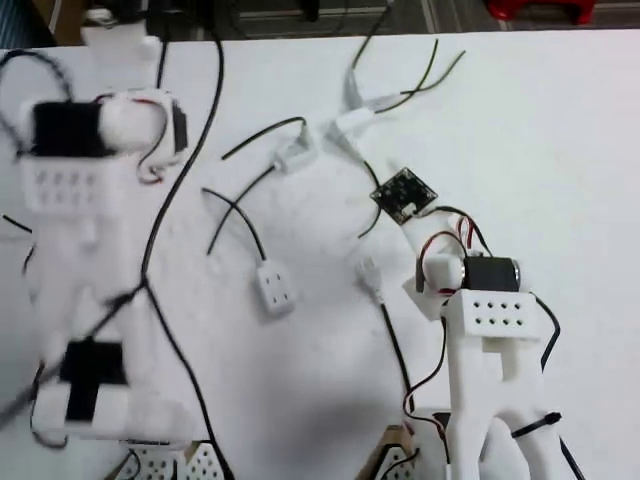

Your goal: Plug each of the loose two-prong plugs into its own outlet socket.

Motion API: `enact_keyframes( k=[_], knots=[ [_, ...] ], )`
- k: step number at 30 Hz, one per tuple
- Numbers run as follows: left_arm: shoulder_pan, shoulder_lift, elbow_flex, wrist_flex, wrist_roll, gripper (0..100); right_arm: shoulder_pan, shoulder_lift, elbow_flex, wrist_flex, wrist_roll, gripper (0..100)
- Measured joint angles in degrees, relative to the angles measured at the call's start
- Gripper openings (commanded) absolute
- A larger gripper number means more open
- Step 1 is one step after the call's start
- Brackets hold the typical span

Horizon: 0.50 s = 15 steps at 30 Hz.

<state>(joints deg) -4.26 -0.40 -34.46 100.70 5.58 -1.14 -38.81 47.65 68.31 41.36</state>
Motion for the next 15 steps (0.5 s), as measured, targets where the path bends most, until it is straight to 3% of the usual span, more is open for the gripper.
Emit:
enact_keyframes(
  k=[6,9,15],
  knots=[
    [0.0,-14.1,0.0,0.0,-0.1,2,0.0,0.0,0.0,0.0,0.0,25.2],
    [0.0,-21.8,1.5,-0.2,3.3,2,0.0,0.0,0.0,0.0,0.0,25.2],
    [0.0,-39.2,15.3,-7.3,10.3,2,0.0,0.0,0.0,0.4,-1.7,25.2]
  ],
)
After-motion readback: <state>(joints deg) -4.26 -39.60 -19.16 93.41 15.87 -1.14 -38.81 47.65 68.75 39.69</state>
